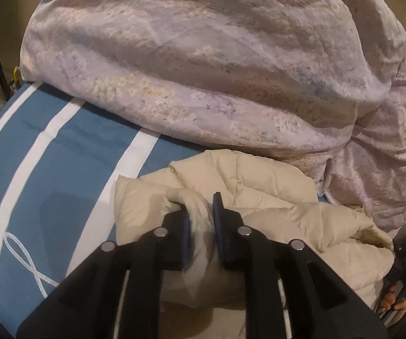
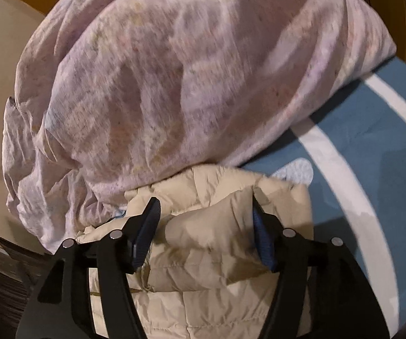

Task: Fold large clothes

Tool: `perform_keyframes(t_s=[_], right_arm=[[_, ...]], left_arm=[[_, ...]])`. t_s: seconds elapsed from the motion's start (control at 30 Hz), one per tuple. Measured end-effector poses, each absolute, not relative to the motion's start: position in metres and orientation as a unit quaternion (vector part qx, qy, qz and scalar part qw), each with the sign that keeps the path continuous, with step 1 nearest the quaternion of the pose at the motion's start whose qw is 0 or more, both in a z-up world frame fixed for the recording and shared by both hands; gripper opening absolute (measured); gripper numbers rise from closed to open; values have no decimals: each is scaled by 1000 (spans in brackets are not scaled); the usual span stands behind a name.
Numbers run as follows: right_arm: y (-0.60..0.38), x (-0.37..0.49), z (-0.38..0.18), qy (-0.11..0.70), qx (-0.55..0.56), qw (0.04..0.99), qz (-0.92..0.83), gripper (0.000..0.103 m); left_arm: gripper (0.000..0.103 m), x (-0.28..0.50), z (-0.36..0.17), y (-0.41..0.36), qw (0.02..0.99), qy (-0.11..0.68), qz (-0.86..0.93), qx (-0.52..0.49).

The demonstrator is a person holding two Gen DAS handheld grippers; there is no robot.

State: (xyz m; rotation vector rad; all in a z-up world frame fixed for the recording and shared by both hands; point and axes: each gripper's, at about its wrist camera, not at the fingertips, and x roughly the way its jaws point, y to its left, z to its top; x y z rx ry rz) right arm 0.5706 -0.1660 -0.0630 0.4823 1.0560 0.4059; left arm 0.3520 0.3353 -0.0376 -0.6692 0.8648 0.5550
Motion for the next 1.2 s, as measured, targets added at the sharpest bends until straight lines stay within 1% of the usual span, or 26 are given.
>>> perform_keyframes(t_s=[0.03, 0.1, 0.13, 0.17, 0.2, 0.23, 0.27, 0.47, 0.63, 0.93, 1.2], right_arm=[[-167, 571, -61, 492, 225, 819, 189, 64], [-173, 568, -55, 486, 221, 826, 183, 65], [-178, 565, -51, 482, 220, 829, 179, 65], [-181, 563, -50, 481, 219, 830, 177, 65], [-185, 561, -48, 479, 218, 832, 174, 65], [-188, 558, -46, 478, 216, 834, 171, 65], [-193, 553, -44, 476, 211, 837, 168, 65], [-204, 528, -39, 472, 187, 846, 161, 65], [-189, 508, -37, 468, 138, 855, 174, 65], [-152, 505, -43, 468, 75, 860, 190, 65], [-124, 521, -61, 474, 2, 866, 161, 65]], left_arm=[[23, 354, -35, 335, 818, 408, 262, -309], [33, 354, -31, 336, 818, 412, 267, -301], [36, 354, -29, 336, 818, 413, 271, -295], [43, 352, -25, 337, 818, 413, 276, -290], [55, 350, -21, 337, 818, 412, 285, -283], [61, 348, -17, 338, 819, 410, 296, -274], [65, 344, -11, 339, 820, 406, 304, -265], [65, 324, 10, 339, 828, 395, 303, -258], [65, 311, 14, 323, 836, 391, 289, -254], [65, 307, -7, 294, 839, 405, 264, -251], [65, 338, -40, 275, 835, 430, 278, -202]])
